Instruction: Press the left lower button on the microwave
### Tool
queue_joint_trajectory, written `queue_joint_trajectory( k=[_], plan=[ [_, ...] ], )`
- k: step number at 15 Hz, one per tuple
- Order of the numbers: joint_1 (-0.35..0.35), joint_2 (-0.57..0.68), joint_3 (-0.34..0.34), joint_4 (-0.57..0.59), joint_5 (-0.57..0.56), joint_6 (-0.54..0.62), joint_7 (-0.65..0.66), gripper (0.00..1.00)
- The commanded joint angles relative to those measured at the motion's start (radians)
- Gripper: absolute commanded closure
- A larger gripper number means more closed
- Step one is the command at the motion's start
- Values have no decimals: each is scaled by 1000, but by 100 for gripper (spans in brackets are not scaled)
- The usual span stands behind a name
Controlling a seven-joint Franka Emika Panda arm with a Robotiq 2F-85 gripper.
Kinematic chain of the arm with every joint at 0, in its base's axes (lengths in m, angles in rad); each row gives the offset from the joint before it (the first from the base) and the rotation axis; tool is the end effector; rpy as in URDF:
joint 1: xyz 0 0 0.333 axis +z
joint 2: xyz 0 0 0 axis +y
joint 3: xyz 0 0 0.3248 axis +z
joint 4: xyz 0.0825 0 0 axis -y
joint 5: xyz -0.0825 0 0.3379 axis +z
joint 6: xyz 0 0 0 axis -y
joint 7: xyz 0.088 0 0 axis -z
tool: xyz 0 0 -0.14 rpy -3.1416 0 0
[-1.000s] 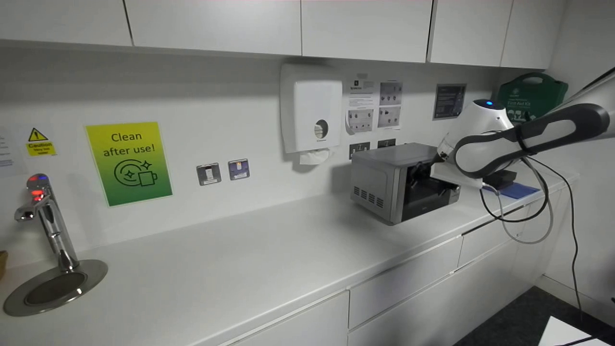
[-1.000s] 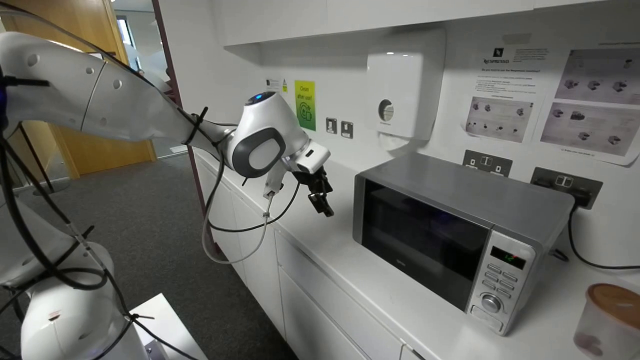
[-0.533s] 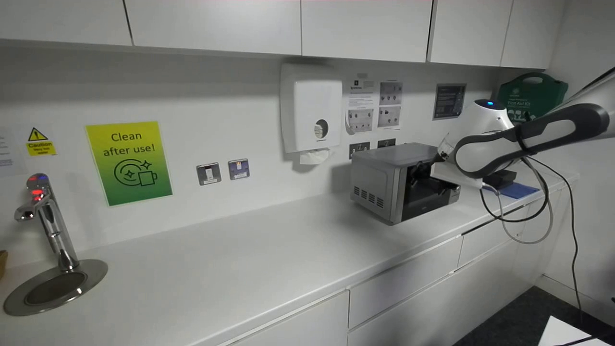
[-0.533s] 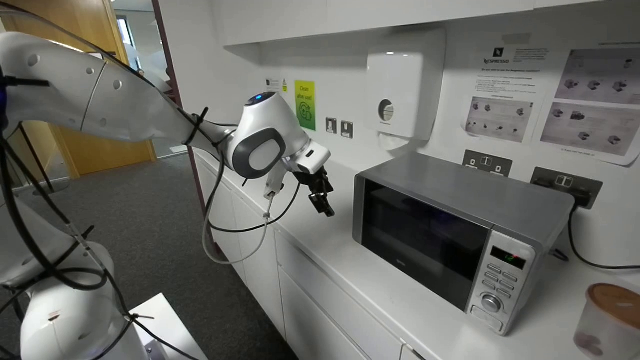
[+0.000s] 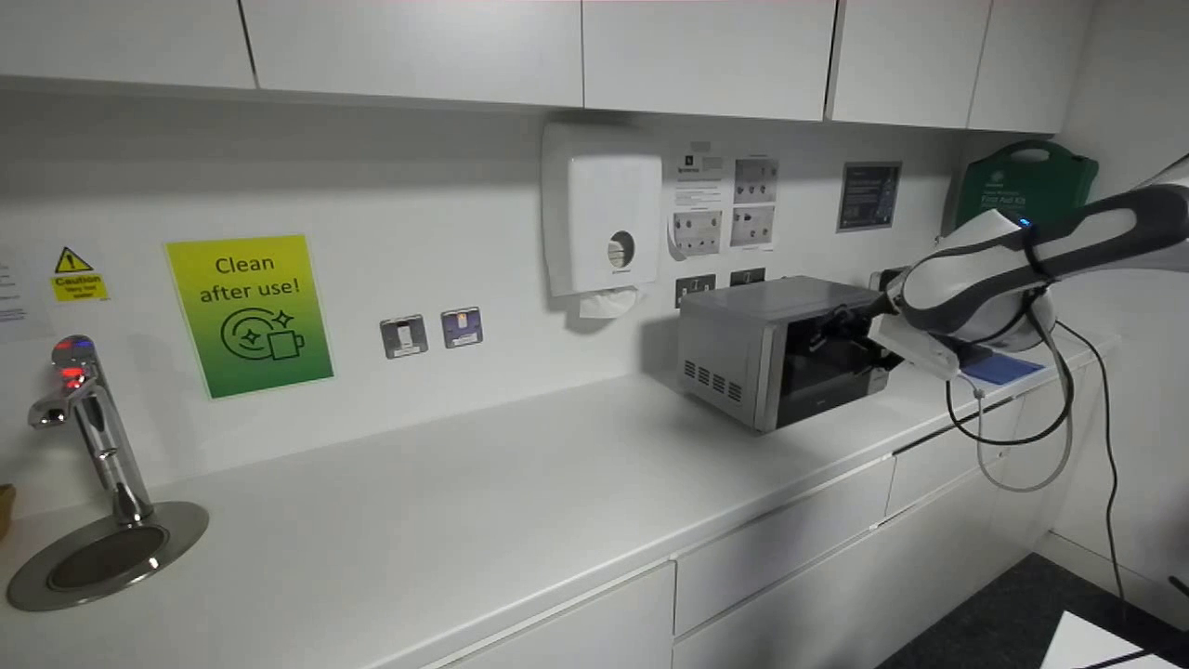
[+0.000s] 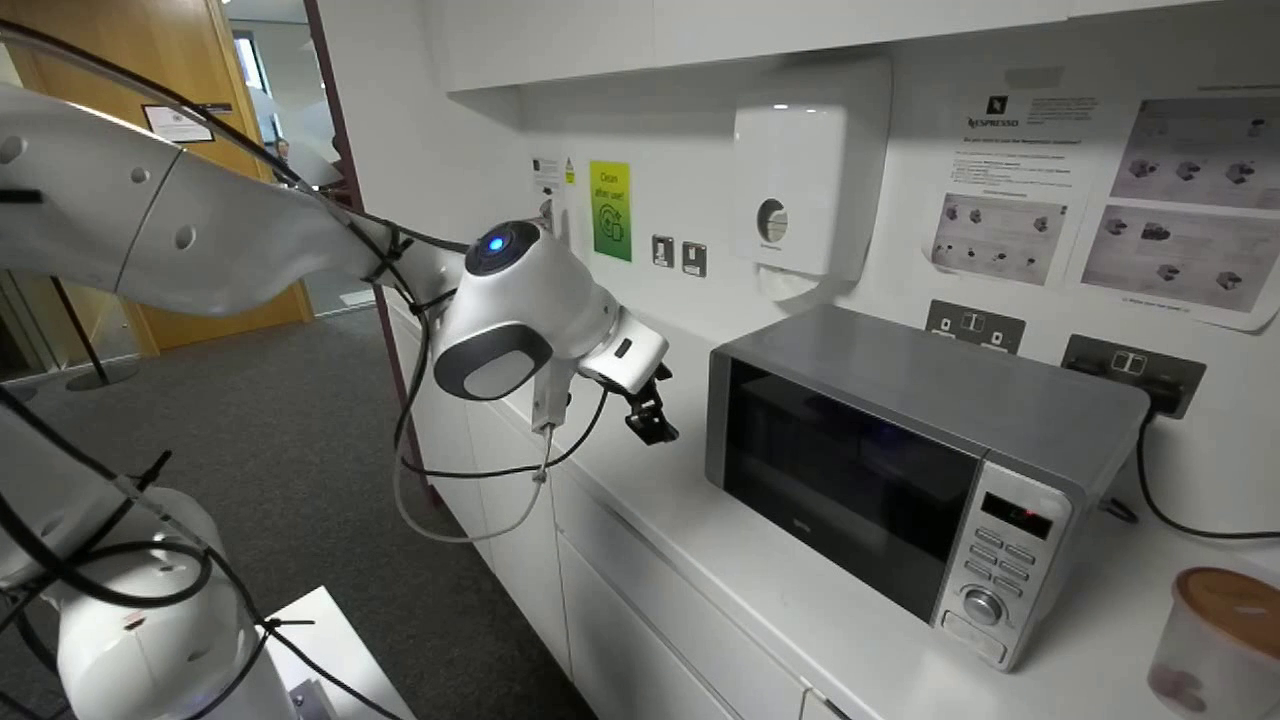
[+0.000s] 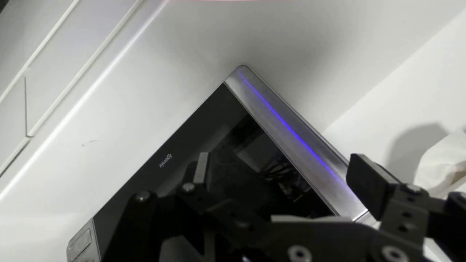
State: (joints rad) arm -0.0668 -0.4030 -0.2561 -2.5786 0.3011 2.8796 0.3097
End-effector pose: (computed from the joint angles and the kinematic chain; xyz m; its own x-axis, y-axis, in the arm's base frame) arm 0.4032 -0.1568 0.4810 0.4447 -0.7791 0.4419 -0.6045 -0.6251 -0.4938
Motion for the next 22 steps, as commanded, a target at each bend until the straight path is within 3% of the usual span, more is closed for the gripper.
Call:
queue_joint_trajectory(
  k=[1, 4, 9, 15, 22],
  plan=[
    [138, -163, -153, -94, 126, 7, -206, 0],
    [172, -250, -241, -112, 159, -10, -289, 0],
    [161, -282, -386, -85, 195, 48, -285, 0],
    [180, -236, -529, -29, 254, 222, -226, 0],
    [279, -153, -669, 80, 254, 380, -213, 0]
  ],
)
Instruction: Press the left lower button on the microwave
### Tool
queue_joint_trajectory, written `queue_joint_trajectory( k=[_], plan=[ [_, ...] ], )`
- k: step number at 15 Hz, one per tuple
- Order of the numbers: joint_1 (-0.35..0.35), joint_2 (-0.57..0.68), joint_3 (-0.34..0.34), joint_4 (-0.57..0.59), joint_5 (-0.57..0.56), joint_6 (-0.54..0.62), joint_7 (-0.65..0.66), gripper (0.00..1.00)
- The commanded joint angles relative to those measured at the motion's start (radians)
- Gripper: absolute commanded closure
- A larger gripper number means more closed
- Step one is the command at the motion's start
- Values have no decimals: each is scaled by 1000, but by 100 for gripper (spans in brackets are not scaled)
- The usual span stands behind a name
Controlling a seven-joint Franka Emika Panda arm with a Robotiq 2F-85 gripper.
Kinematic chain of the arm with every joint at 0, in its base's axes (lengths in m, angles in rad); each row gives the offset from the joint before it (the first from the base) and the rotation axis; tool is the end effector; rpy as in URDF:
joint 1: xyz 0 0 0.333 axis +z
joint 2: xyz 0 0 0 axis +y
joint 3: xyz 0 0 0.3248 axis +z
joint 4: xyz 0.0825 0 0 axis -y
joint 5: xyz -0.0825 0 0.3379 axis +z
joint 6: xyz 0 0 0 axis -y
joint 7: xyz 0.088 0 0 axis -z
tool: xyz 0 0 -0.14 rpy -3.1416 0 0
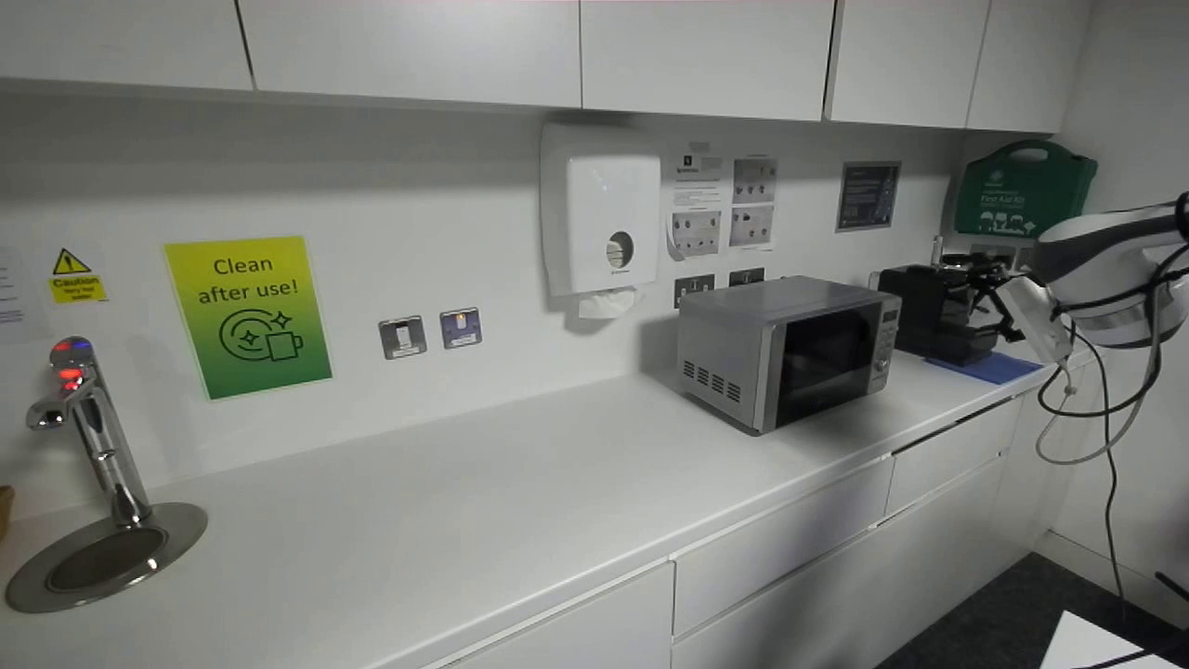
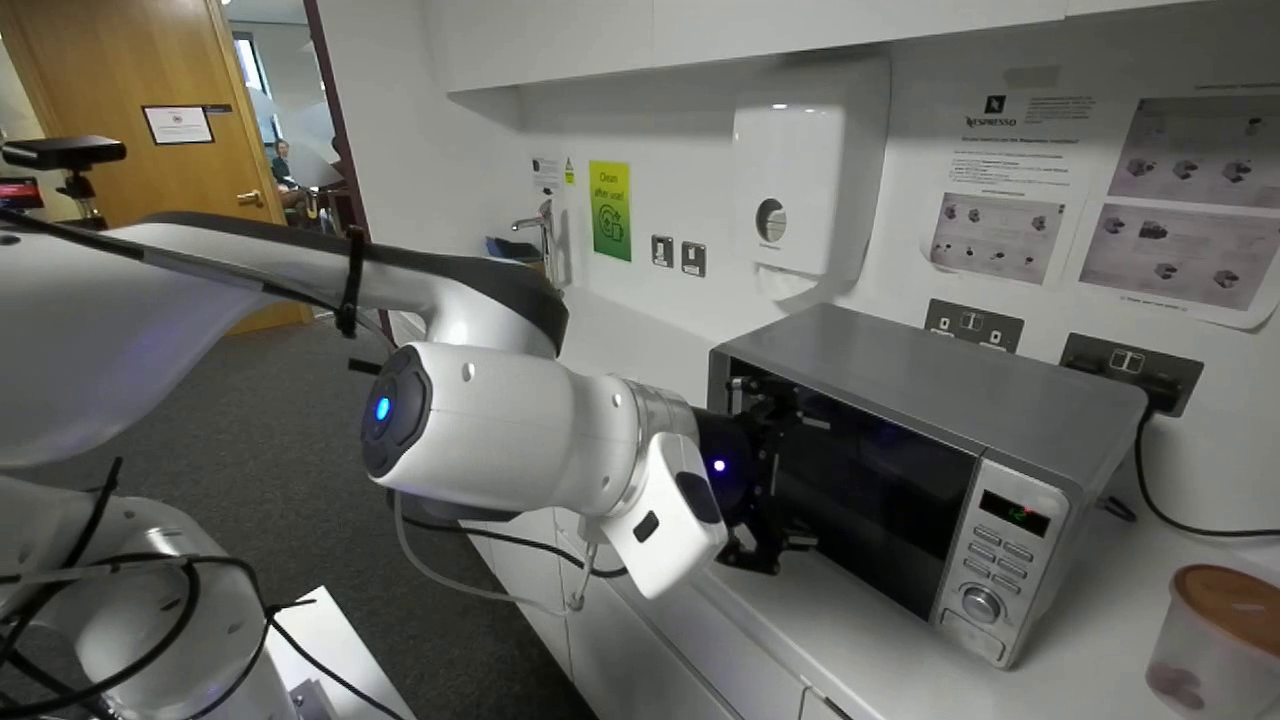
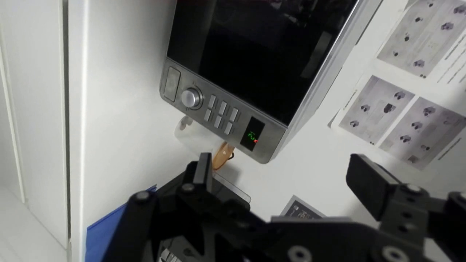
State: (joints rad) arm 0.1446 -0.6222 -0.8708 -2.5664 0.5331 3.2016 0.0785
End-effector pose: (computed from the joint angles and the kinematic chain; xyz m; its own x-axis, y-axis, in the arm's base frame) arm 0.2643 -0.3630 0.5057 -0.1743 -0.9034 0.3917 -0.5462 -0.2423 -0.8019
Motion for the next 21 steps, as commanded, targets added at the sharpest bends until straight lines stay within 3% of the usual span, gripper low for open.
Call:
queue_joint_trajectory(
  k=[1, 4, 9, 11, 21],
  plan=[
    [87, 87, -78, 82, 20, 69, 18, 0],
    [149, 128, -149, 107, 20, 71, 19, 0],
    [284, 99, -241, 124, 51, -27, 104, 0],
    [250, 100, -220, 90, 21, -12, 104, 0],
    [282, 122, -243, 104, 28, -30, 131, 0]
  ],
)
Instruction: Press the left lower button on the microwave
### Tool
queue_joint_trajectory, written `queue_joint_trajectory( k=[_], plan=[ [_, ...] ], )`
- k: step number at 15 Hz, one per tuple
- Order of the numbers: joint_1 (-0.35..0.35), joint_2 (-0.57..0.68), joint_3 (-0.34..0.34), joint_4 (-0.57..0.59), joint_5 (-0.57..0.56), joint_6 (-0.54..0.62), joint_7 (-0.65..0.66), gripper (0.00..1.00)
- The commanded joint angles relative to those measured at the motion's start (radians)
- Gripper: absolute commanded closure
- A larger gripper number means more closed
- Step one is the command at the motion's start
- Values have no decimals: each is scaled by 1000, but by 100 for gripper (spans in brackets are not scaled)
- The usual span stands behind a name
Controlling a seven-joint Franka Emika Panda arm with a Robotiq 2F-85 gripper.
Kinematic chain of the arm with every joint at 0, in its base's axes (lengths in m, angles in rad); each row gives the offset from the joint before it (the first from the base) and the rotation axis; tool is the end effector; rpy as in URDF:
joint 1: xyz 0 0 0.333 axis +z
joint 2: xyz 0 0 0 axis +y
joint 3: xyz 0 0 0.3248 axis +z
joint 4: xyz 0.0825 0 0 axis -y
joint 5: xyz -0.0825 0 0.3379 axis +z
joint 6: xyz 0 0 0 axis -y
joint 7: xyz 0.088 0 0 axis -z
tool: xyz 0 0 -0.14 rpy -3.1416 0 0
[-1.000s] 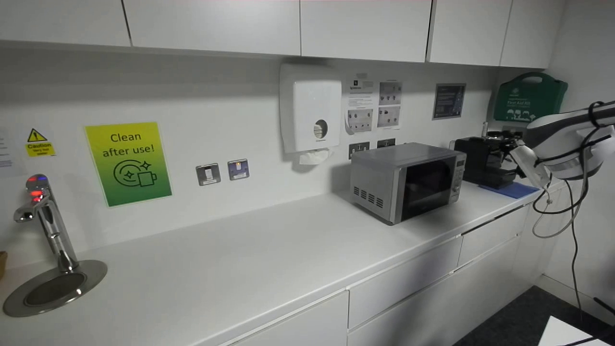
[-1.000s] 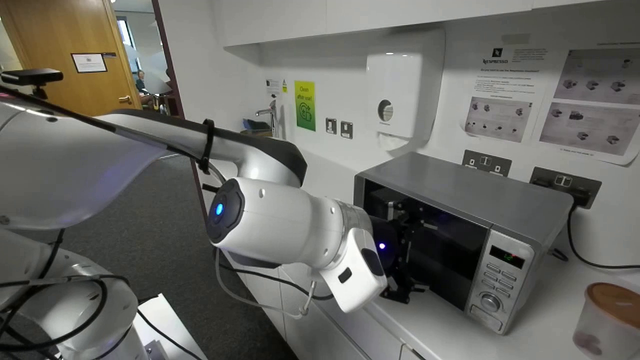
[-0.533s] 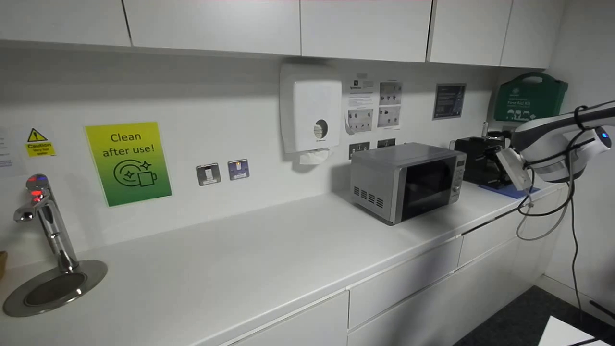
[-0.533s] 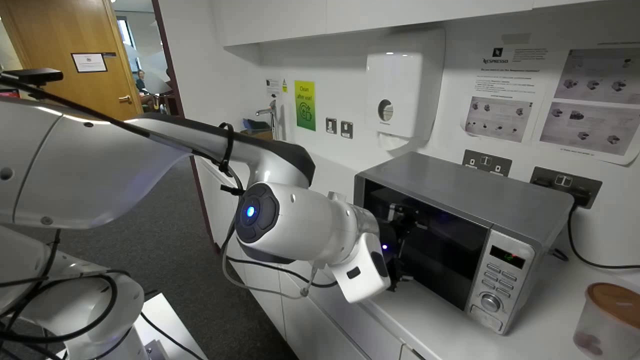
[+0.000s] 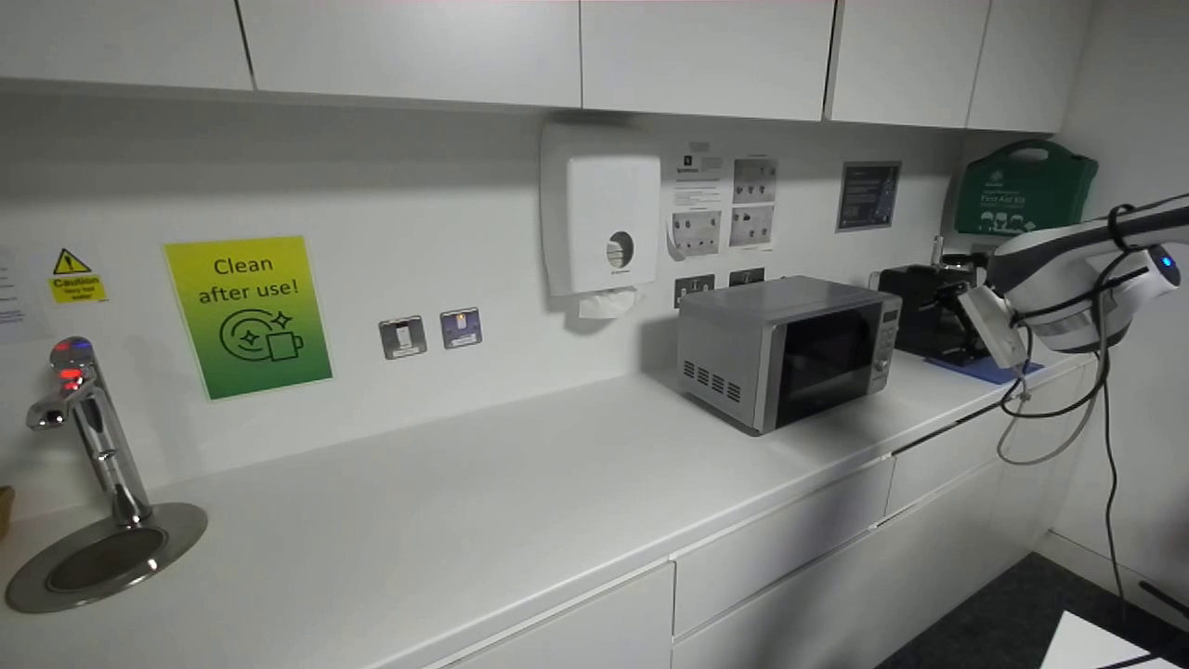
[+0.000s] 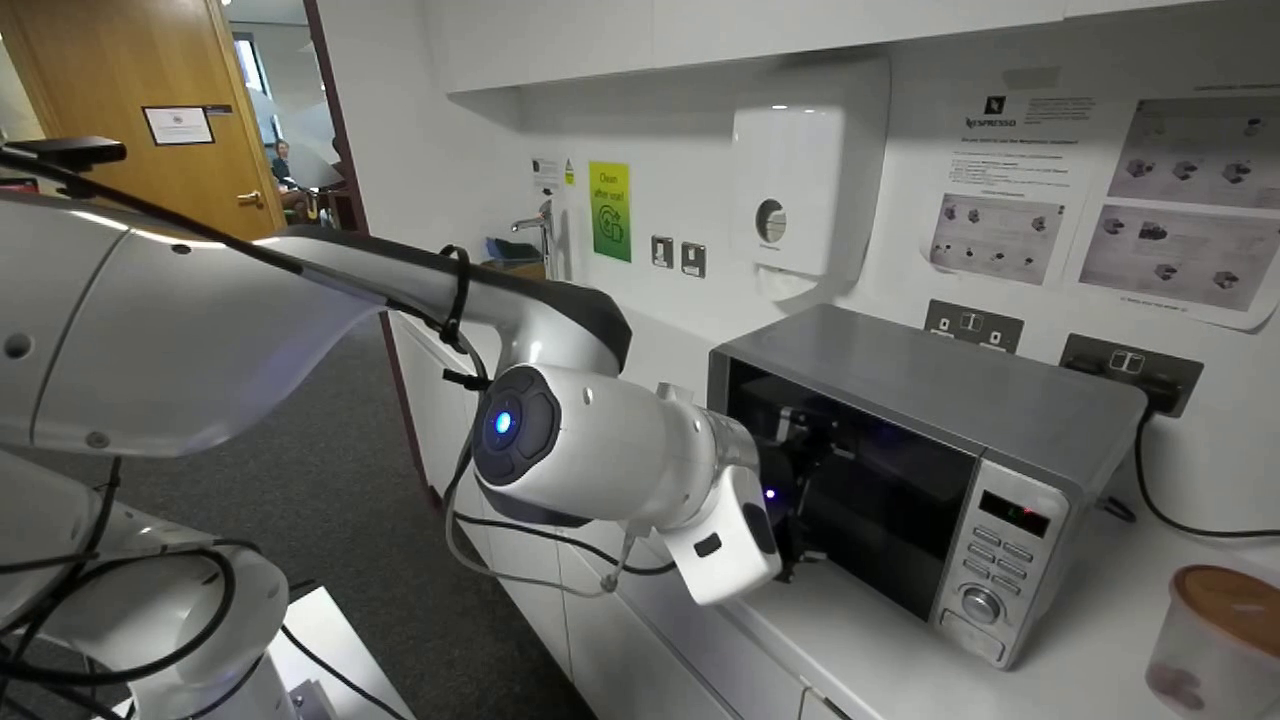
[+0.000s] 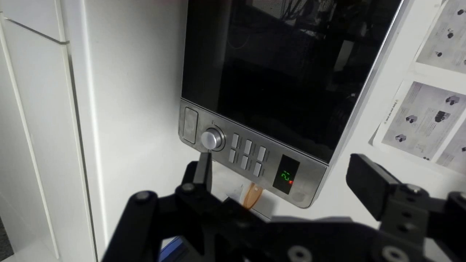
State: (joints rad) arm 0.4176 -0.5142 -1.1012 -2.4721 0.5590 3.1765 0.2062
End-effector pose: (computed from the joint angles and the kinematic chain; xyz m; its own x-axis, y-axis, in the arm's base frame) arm 0.3139 -0.3763 0.4693 -0.1848 -0.9554 0.2302 -0.5726 -0.0857 -0.8153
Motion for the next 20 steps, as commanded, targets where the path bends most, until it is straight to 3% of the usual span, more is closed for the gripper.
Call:
queue_joint_trajectory(
  k=[1, 5, 7, 16, 20],
  plan=[
    [31, 15, -37, 22, 7, 7, 2, 0],
    [100, -3, -120, 44, 15, 31, -1, 0],
    [157, -12, -179, 62, 17, 53, 0, 28],
    [462, -31, -462, 198, 17, 133, 33, 99],
    [611, -34, -596, 280, 13, 156, 63, 100]
  ],
)
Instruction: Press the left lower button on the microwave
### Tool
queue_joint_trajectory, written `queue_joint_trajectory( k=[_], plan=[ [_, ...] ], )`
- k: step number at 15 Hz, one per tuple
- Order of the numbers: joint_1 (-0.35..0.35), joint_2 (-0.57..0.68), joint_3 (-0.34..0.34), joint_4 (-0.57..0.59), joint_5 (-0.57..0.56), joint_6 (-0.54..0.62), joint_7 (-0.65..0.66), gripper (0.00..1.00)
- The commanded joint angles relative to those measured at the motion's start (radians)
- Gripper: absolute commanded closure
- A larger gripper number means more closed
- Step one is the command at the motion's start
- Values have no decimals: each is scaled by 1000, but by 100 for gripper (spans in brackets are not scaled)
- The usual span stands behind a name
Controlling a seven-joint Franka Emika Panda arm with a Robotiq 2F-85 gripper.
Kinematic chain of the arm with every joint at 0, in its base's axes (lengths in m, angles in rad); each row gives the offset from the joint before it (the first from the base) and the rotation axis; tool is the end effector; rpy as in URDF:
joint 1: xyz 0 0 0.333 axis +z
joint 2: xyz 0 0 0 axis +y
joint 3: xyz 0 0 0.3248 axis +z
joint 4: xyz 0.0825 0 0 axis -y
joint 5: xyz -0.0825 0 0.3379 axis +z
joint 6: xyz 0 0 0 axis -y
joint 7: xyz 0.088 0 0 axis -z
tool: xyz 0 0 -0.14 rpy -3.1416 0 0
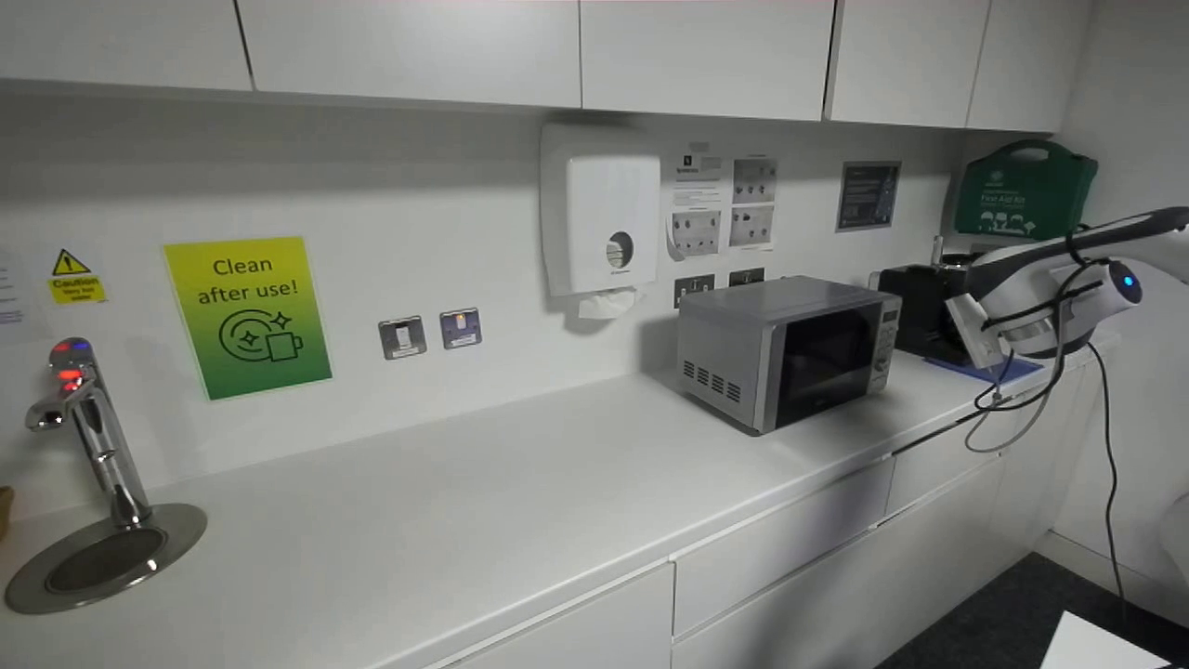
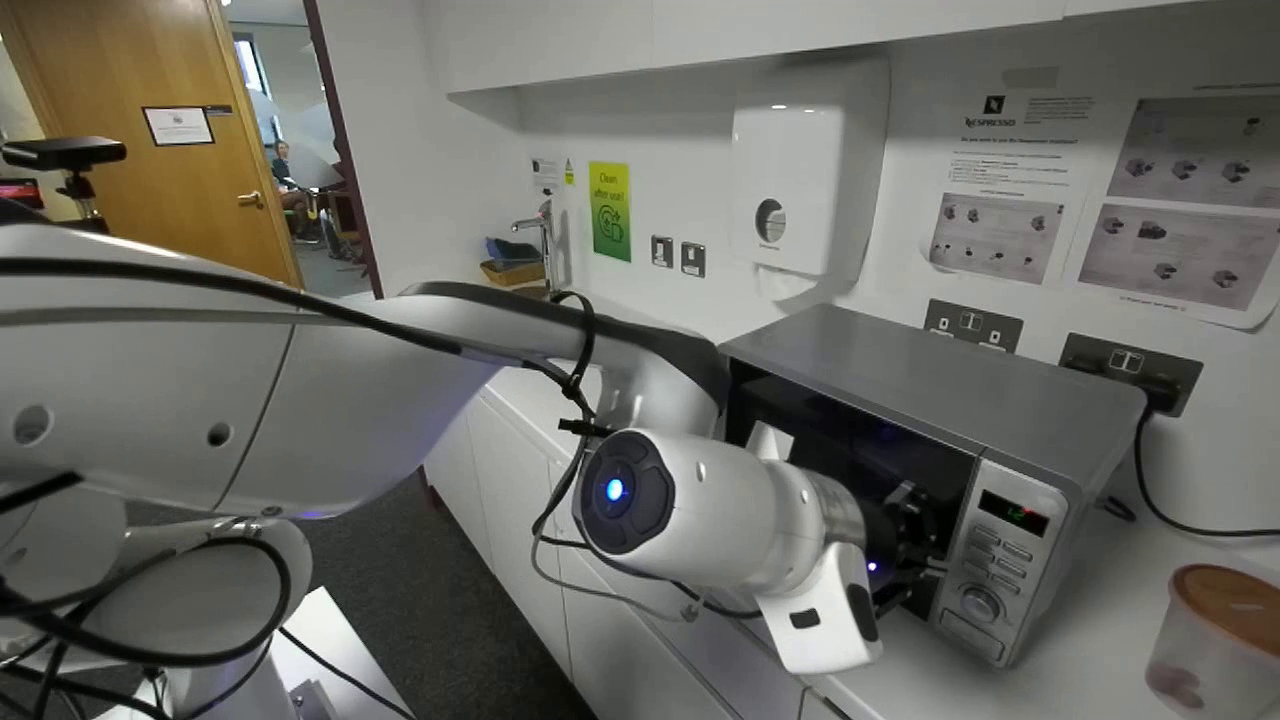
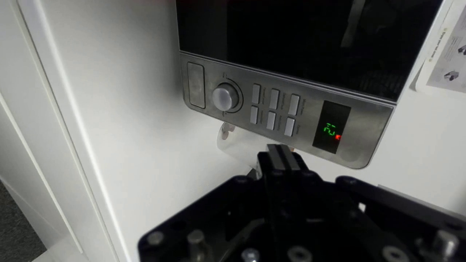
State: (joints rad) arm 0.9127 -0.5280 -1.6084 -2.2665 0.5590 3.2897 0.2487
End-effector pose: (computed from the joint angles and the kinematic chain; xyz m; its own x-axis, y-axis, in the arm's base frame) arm 0.3421 -0.4520 0.4331 -0.3371 -0.9270 0.1643 -0.5431 0.0489 -0.8383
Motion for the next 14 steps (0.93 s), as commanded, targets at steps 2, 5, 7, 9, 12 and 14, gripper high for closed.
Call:
queue_joint_trajectory(
  k=[2, 5, 7, 9, 12, 14],
  plan=[
    [182, -22, -149, 108, 12, 49, 34, 100],
    [252, -24, -210, 140, 10, 48, 50, 100],
    [289, -22, -241, 153, 10, 45, 57, 100],
    [320, -28, -265, 162, 6, 48, 61, 100],
    [367, -28, -307, 171, 6, 49, 64, 100],
    [397, -30, -337, 178, 5, 49, 64, 100]
  ],
)
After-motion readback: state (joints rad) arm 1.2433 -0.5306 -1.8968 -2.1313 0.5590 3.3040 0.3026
